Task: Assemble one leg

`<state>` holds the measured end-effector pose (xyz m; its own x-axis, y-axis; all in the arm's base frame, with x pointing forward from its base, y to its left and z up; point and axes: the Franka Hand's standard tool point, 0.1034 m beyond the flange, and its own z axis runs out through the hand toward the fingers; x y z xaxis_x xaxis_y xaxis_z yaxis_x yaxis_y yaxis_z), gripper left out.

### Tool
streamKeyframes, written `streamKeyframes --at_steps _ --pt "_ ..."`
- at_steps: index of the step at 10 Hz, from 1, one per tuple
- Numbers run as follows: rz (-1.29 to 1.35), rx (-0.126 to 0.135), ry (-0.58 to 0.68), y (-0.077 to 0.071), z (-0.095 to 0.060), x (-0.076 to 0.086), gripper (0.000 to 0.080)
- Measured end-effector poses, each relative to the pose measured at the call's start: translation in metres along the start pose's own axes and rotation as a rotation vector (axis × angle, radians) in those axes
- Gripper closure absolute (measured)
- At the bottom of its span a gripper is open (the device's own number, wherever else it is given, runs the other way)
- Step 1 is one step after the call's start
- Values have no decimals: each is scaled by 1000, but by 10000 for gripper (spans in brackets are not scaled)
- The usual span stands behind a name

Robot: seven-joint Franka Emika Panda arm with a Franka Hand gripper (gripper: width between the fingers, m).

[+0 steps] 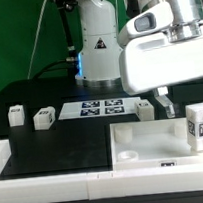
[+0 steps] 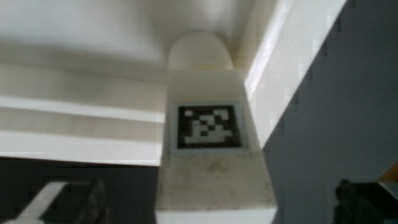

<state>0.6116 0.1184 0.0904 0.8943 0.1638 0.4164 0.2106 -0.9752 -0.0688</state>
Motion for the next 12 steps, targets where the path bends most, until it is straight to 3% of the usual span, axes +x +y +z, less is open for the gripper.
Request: streamKeyframes --at_steps 1,2,6,7,9,12 --pt "6 12 -51 -3 2 -6 151" --pt "19 41 -181 -9 1 -10 151" --pt "44 61 -543 -2 0 -4 151" --pt "41 77 -646 -2 1 -3 151" --pt "41 76 -621 -1 5 6 151" --pt "6 82 -589 1 12 6 151"
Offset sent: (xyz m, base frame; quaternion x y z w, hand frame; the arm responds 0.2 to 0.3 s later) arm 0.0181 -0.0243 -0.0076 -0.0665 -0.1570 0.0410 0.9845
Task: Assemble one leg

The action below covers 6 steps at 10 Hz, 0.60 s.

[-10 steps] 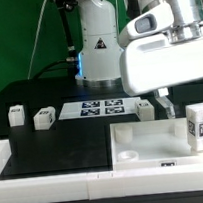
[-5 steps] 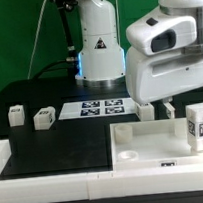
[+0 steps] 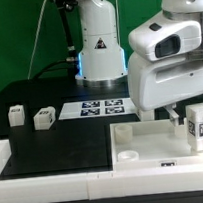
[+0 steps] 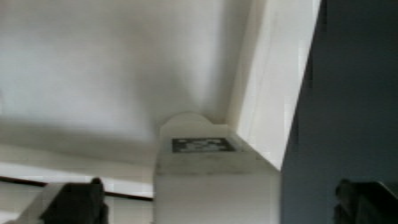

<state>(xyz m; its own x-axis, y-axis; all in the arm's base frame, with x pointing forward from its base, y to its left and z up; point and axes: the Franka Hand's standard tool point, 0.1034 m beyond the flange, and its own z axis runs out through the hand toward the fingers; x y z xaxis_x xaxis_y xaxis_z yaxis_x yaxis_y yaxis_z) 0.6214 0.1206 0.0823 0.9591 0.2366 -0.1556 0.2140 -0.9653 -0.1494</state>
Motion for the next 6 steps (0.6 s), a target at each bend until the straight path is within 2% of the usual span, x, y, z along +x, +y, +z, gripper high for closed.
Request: streamKeyframes --at_steps 1,2,3,4,6 --pt "2 0 0 0 0 0 276" --pt "2 0 0 0 0 0 276" --pt "2 0 0 0 0 0 415" --pt "18 -1 0 2 0 0 499" --pt "44 -2 0 3 0 0 499"
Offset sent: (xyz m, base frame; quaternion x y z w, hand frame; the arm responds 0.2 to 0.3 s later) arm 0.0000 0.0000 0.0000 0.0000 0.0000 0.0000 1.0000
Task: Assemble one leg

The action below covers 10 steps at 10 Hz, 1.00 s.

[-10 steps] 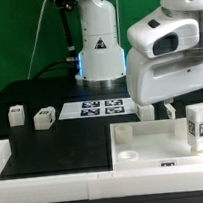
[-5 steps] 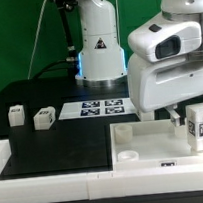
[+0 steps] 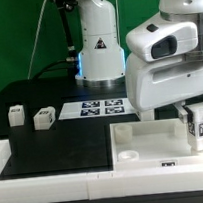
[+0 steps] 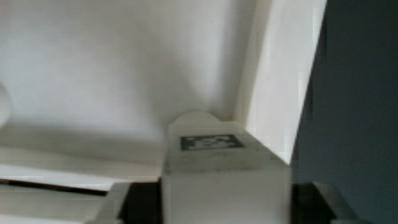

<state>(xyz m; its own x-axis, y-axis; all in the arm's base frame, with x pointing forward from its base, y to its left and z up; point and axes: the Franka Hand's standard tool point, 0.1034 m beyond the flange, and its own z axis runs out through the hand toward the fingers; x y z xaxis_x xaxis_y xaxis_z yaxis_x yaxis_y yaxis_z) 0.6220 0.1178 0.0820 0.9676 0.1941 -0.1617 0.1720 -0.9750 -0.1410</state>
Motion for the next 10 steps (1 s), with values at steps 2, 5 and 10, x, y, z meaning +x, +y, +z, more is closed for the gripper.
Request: streamKeyframes --at_steps 2,5,10 --pt "282 28 13 1 1 1 499" --pt "801 55 46 -1 2 3 505" --pt "1110 56 51 -6 3 5 390"
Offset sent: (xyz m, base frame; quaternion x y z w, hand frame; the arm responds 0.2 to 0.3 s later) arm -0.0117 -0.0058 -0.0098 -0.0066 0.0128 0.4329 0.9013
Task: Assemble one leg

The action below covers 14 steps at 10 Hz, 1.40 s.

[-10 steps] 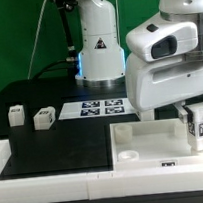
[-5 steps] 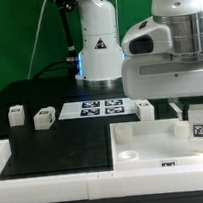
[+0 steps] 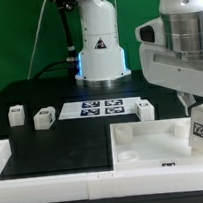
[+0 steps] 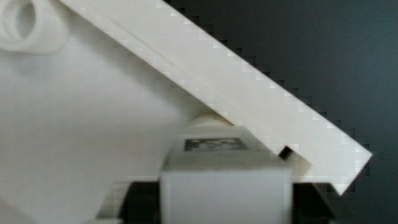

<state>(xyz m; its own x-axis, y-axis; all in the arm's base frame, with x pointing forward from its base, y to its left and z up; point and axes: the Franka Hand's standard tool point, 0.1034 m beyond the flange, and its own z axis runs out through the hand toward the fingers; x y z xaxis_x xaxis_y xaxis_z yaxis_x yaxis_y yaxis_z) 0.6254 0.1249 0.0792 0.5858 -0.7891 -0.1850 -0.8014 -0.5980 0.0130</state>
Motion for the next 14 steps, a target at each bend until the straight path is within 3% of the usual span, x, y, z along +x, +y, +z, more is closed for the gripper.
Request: streamKeyframes --at_steps 1,2,3,5,7,9,12,14 --pt "-53 0 -1 0 0 -1 390" --pt "-180 -15 -3 1 1 -3 256" --pt "-322 -35 -14 2 1 -7 172" --pt "-647 -59 3 1 0 -9 156" --pt "-978 -42 68 0 -1 -6 151" --pt "-1191 -43 99 4 -1 0 150" --pt "-1477 -63 91 11 2 11 150" --pt "-1461 -61 91 11 2 11 150"
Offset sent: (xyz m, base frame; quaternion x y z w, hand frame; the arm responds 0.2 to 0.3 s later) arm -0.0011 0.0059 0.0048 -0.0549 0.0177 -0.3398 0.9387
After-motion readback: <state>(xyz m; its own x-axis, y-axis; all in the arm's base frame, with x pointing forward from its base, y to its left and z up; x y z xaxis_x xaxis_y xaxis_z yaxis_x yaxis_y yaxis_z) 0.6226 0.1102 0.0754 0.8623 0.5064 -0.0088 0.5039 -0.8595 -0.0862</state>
